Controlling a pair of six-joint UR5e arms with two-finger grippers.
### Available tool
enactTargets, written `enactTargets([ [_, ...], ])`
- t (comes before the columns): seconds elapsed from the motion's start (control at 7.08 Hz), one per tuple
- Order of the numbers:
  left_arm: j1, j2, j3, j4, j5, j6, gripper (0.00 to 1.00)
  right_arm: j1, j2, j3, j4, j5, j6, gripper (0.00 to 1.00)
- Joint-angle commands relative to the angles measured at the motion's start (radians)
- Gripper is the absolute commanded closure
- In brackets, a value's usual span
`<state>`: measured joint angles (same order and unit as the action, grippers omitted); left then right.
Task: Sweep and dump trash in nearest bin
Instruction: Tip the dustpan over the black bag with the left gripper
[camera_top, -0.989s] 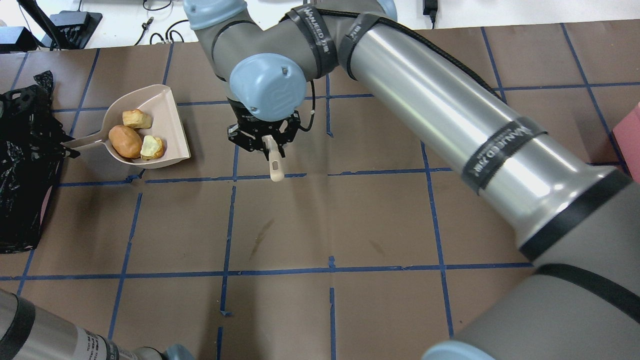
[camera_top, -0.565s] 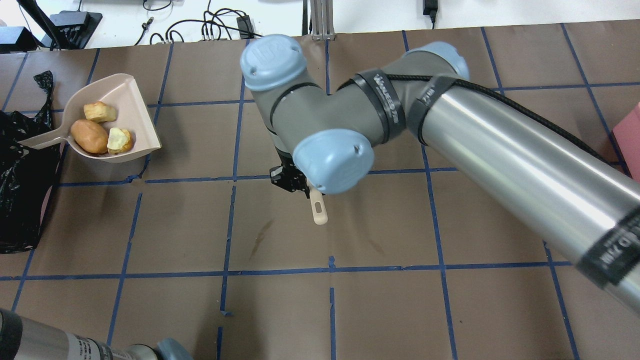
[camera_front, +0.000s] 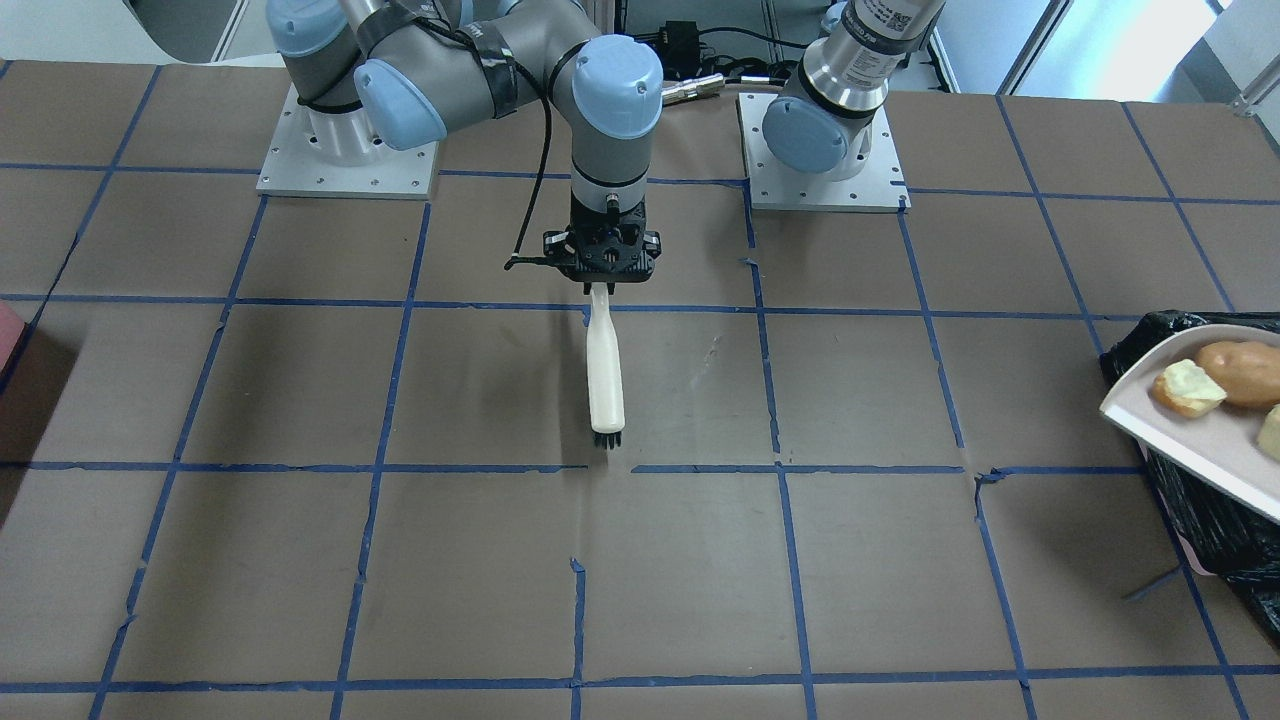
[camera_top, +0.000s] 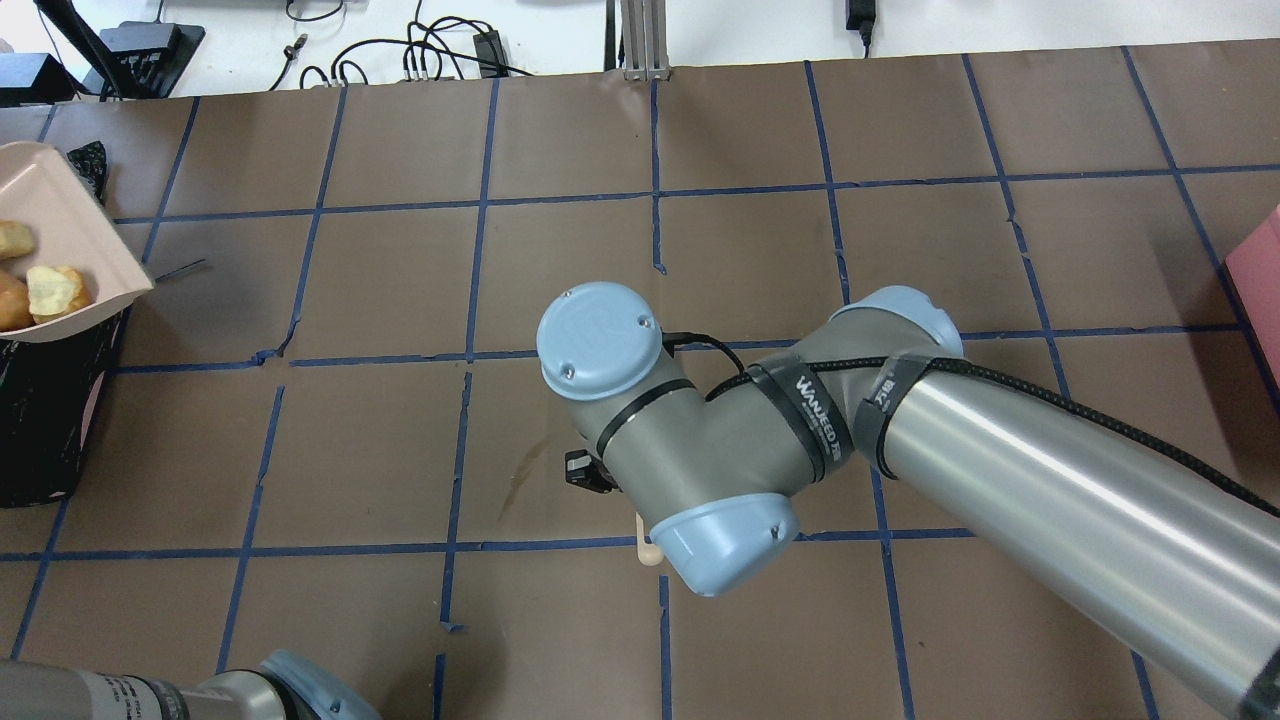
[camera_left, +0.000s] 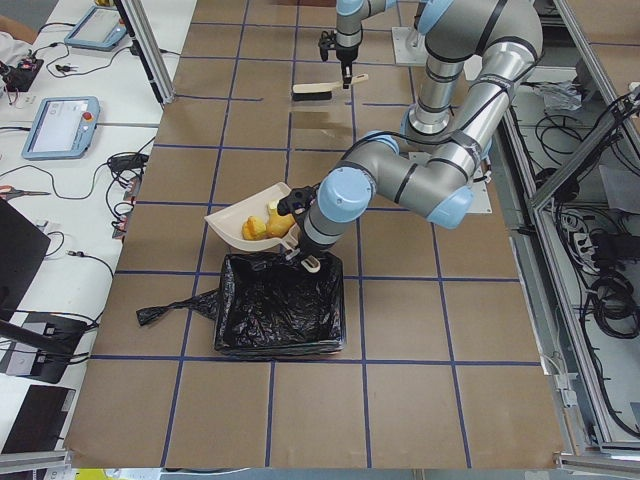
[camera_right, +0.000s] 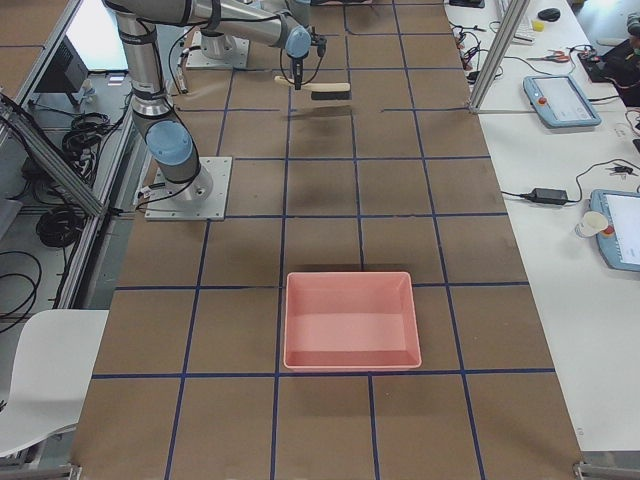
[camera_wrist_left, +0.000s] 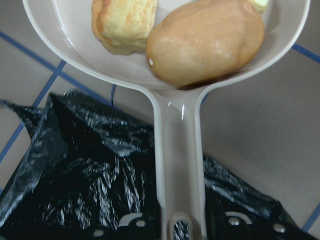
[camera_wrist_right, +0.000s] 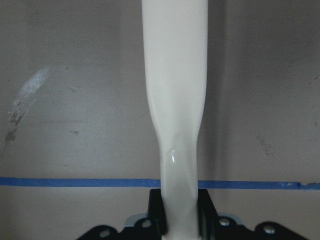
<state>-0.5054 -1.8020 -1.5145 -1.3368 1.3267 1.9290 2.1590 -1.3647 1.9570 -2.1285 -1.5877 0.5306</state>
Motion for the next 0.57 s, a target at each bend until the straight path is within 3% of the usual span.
enactTargets([
  [0.0,0.087,-0.010,0.107,-0.018,0.125,0.042,0.99,0.002,0.002,0.066,-0.103,0.002,-0.004,1.00],
  [0.42,0.116,-0.055,0.148,0.048,0.198,0.047,0.99,-0.011,0.002,0.101,-0.108,0.002,-0.006,0.99],
])
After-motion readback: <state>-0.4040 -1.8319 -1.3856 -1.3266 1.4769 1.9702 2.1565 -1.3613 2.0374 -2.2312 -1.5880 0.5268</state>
